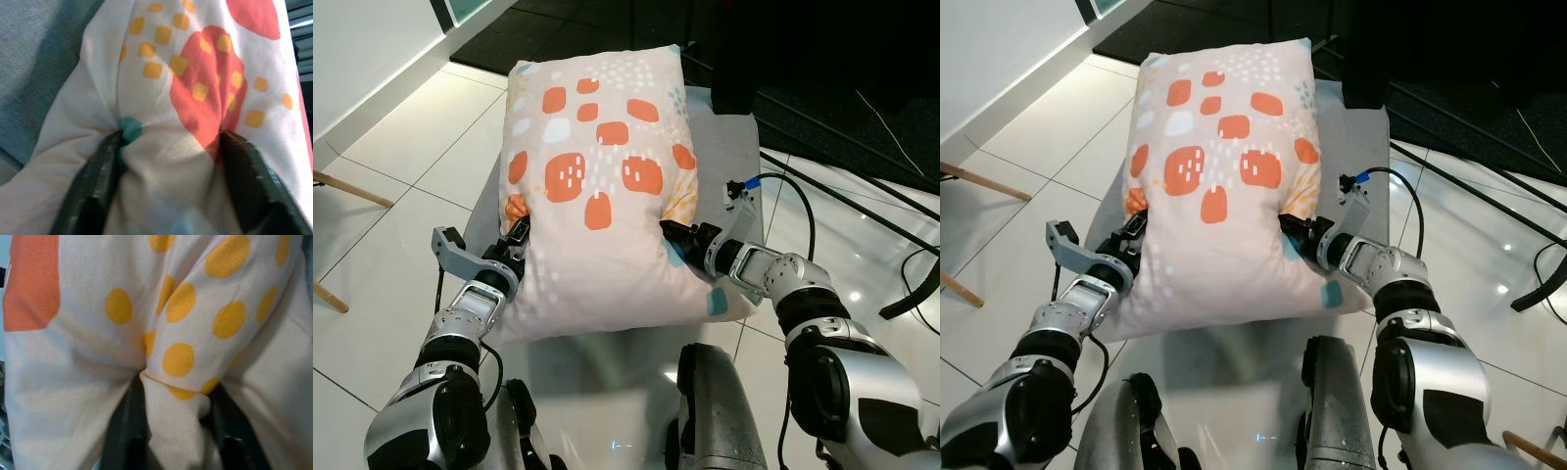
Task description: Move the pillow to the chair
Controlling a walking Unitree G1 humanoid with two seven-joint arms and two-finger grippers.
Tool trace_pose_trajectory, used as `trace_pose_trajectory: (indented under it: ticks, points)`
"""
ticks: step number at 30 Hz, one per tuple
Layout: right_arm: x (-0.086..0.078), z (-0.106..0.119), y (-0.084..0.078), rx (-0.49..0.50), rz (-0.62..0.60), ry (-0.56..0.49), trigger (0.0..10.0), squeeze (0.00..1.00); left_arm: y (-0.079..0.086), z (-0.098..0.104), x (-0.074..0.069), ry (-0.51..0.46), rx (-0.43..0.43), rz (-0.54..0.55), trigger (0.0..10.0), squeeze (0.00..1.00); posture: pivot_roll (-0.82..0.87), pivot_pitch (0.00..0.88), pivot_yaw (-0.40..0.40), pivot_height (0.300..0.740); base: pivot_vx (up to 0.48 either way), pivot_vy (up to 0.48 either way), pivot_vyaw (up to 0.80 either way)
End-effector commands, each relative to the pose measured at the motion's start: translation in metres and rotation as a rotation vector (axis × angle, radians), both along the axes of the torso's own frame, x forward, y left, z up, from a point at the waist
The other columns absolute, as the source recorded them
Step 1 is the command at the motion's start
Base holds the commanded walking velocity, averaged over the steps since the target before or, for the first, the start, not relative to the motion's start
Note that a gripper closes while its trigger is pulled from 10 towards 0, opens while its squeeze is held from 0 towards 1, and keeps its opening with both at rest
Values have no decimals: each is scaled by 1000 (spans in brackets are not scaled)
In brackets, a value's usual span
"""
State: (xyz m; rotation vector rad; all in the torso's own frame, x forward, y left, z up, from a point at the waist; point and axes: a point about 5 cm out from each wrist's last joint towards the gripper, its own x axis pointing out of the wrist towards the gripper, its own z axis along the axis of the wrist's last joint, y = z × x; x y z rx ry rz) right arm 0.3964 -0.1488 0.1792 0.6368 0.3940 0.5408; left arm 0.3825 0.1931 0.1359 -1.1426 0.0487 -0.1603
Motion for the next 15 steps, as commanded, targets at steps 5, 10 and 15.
trace_pose_trajectory:
  ticks: [5,10,15]
  points:
    - [-6,-14,14,16,59,51,0,0,-26,-3,0,1,27,-161,0,0,-184,439,39,470,0,0,0]
    - [-6,-12,14,21,62,39,0,0,-32,3,2,-23,16,-189,0,0,-181,430,41,470,0,0,0]
    - [-4,-8,15,22,54,-11,0,0,-41,13,4,-69,-5,-237,0,0,-183,413,41,470,0,0,0]
